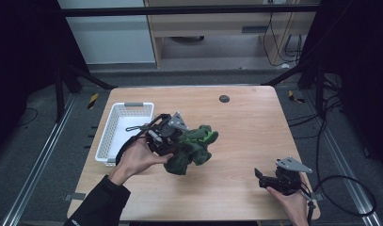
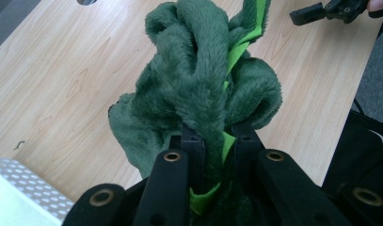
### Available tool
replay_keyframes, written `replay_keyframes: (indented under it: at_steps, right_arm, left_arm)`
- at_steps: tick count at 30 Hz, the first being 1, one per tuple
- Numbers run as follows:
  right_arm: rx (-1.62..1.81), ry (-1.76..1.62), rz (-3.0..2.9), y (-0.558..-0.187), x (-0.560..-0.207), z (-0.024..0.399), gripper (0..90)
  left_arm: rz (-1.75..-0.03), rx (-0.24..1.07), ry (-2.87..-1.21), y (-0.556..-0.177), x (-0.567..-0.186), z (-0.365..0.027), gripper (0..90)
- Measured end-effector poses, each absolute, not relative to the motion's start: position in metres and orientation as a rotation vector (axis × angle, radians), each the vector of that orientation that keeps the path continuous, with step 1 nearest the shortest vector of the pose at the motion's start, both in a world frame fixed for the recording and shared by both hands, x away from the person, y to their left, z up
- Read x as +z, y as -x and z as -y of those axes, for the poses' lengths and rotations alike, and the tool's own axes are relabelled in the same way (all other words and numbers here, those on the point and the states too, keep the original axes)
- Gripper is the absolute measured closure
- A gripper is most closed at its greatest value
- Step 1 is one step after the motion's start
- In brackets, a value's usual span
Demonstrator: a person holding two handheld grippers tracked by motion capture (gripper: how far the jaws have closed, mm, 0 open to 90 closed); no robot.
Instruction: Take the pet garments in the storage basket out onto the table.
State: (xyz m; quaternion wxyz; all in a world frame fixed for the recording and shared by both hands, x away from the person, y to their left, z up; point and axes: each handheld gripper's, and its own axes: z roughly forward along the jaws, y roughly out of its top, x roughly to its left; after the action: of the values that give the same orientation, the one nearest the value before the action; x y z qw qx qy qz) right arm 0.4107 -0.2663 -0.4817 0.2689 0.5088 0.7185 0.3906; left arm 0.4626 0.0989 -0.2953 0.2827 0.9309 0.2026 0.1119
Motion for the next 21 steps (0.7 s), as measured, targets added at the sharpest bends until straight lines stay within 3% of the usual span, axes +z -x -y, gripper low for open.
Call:
replay_keyframes:
  at_steps: [21]
  right_arm:
    - [1.050, -1.361, -1.932, -0.411, -0.482, 0.267, 7.1]
  left_arm:
    - [-0.516, 0.236, -2.566, -0.481, -0.336, -0.064, 79.5]
